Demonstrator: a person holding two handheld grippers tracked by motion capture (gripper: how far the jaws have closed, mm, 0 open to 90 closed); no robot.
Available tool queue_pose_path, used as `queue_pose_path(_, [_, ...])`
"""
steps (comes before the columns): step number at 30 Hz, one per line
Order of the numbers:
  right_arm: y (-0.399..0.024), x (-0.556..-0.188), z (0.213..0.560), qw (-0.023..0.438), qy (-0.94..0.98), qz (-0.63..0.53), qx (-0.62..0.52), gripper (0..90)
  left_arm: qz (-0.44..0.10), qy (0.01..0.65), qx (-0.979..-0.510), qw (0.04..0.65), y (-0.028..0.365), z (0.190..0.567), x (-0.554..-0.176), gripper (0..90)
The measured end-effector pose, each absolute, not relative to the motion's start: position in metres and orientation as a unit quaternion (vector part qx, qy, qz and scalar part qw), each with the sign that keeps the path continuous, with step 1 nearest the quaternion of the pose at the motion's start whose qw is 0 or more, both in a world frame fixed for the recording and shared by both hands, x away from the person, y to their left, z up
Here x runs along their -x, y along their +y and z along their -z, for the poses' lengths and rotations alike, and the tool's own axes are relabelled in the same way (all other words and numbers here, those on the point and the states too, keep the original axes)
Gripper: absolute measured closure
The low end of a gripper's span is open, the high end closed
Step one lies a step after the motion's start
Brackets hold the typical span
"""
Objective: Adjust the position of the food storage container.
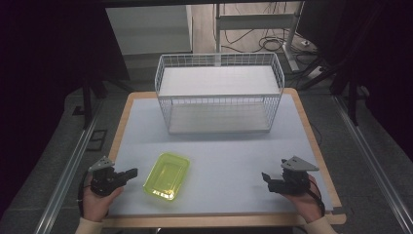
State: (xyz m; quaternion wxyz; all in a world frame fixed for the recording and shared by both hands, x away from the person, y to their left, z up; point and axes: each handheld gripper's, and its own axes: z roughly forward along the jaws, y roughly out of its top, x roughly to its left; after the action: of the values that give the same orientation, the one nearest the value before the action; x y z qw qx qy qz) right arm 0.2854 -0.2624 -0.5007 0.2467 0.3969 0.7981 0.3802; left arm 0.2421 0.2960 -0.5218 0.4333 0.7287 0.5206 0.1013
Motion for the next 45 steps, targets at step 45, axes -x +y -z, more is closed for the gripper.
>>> queue_pose_path(45, [-0.264, -0.284, 0.499, 0.281, 0.798, -0.369, -0.384, 13.1, 0.009, 0.431, -0.802, 0.414, 0.237, 0.534, -0.228, 90.0])
